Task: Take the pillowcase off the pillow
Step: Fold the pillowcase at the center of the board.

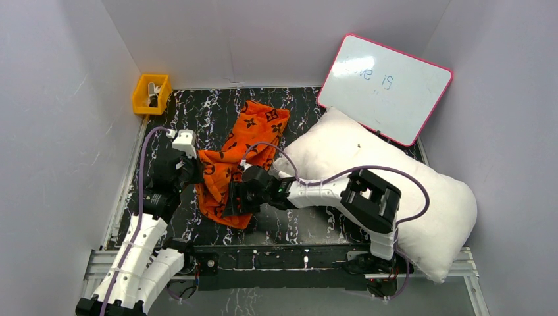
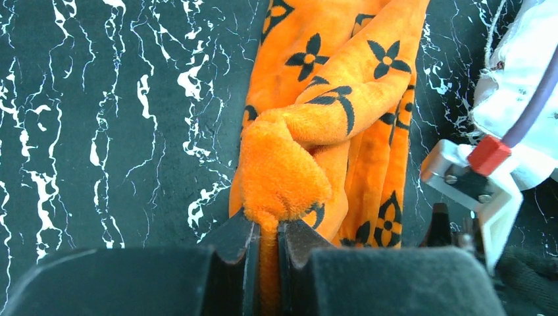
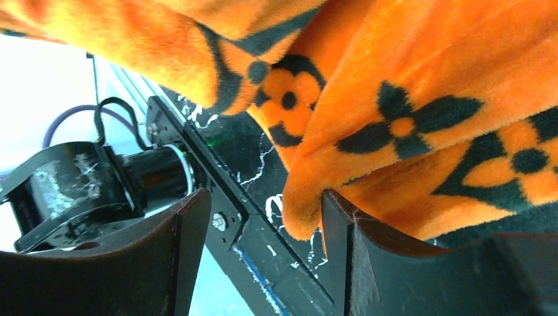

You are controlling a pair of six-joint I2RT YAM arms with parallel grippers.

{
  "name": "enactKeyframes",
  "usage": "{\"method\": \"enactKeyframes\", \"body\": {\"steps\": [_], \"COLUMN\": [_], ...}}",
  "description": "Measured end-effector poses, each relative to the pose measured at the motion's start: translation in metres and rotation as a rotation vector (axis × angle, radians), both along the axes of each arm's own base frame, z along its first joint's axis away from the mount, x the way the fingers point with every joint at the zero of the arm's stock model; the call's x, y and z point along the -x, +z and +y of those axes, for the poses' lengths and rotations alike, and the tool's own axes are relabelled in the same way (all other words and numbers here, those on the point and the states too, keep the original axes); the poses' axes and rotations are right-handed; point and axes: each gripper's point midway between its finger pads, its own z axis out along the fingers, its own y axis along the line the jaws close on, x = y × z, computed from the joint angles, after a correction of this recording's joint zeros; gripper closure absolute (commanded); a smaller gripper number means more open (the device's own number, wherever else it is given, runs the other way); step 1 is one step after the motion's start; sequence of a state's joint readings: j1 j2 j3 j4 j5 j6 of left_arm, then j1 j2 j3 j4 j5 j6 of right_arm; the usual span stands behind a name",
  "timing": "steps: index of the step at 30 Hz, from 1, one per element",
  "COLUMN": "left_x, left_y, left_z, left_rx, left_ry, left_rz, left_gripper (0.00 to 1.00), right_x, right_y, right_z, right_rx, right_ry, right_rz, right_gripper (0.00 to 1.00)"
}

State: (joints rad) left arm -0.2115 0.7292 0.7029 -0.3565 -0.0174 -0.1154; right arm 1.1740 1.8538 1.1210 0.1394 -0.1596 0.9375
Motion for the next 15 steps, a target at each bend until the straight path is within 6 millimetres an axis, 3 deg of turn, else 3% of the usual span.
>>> {"method": "enactKeyframes", "body": {"steps": [6,8,12,15], "left_x": [0.001,0.000,0.000,0.000], "left_y": [-0.001,-0.002,-0.003,-0.004], "left_z": [-0.005,-0.006,-0.010,-0.011], "left_rx": [0.018,0.023,0.036,0.040], "left_ry": [-0.018,-0.024,-0.036,-0.039], "left_rz": [0.009,0.014,0.022,0.024], "left_gripper": [1.00,1.00,1.00,1.00], "right_x": [0.002,0.003,0.003,0.003], "right_y": [-0.021,-0.025,-0.025,-0.026], "right_z": [-0.002,-0.005,-0.005,-0.004], "right_rx": [0.047,0.062,0.064,0.062], "right_ry": [0.001,-0.001,-0.004,-0.013], "right_rz": [0.026,0.032,0.039,0.050], "right_gripper": [0.32,0.38,0.73,0.95]}}
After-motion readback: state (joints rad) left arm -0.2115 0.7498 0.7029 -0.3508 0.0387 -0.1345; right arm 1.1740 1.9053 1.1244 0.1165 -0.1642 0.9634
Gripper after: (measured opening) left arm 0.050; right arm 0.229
